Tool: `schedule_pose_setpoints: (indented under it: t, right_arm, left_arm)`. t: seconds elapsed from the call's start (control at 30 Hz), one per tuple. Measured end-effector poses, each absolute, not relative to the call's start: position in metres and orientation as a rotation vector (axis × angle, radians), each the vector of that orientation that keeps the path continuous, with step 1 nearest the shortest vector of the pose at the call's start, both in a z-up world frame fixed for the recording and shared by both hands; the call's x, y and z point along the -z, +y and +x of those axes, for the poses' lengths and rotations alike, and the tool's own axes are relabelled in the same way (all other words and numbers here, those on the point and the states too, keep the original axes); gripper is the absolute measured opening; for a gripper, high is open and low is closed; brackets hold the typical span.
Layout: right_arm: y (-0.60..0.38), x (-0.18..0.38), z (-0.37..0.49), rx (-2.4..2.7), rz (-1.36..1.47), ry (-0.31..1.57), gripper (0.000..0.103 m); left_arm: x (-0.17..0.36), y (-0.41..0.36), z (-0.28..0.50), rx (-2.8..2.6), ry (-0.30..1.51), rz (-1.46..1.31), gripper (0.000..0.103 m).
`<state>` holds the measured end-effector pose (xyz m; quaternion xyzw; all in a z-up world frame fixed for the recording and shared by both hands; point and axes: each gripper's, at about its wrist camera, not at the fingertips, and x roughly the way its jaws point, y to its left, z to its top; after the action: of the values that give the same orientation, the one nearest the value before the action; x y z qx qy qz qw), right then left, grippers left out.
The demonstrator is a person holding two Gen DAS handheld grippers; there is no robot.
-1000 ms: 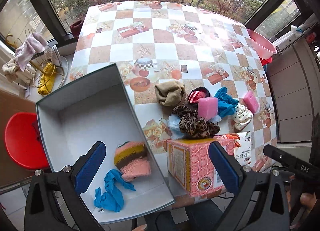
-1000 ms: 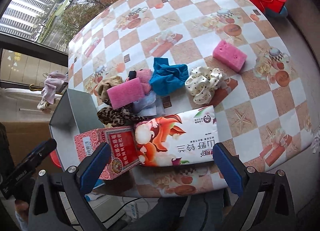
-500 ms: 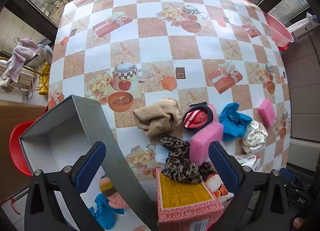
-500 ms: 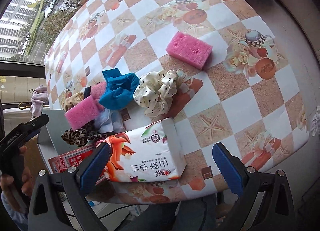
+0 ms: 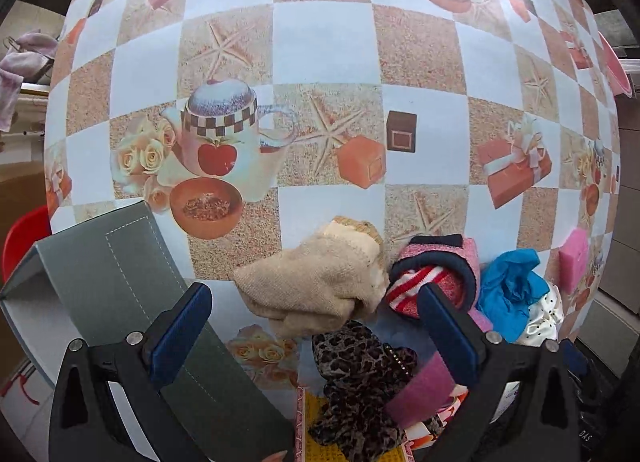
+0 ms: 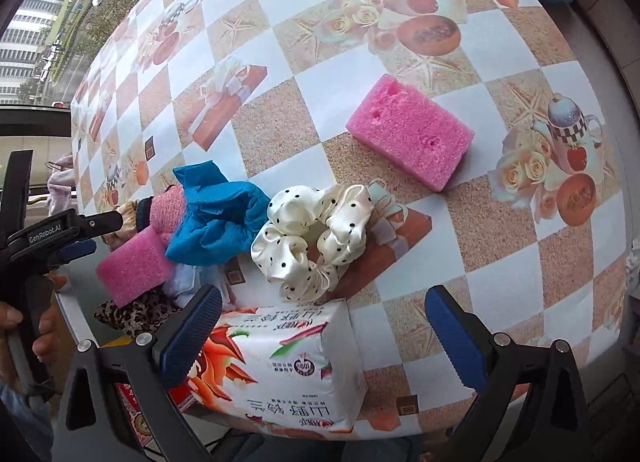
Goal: Organize soft objects
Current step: 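Grasp the beige knit sock with the left tool while the right tool grasps the polka-dot scrunchie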
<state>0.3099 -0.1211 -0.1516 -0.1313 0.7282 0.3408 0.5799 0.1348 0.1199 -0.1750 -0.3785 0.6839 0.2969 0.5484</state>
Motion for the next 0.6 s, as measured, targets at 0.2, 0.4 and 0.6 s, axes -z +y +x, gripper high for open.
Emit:
schedule_pose_setpoints:
  t: [0.2, 0.4, 0.6]
  right_arm:
    - [-0.102, 0.175, 0.31, -0.796, -0.377, 1.706, 0.102]
    - [-0.085, 0.192, 0.303, -0.806, -0.448, 1.706, 0.102]
    - [-0.072, 0.197, 0.296, -0.815, -0.482, 1.7, 0.069]
  left_arm:
    - [0.194, 0.123, 0.133, -0.712, 1.663, -0.926, 0.102]
    - [0.205, 0.13, 0.145, -0.701, 1.686, -0.898, 0.093]
    - [0.214, 0.122, 0.146, -0.663, 1.687, -0.931, 0.052]
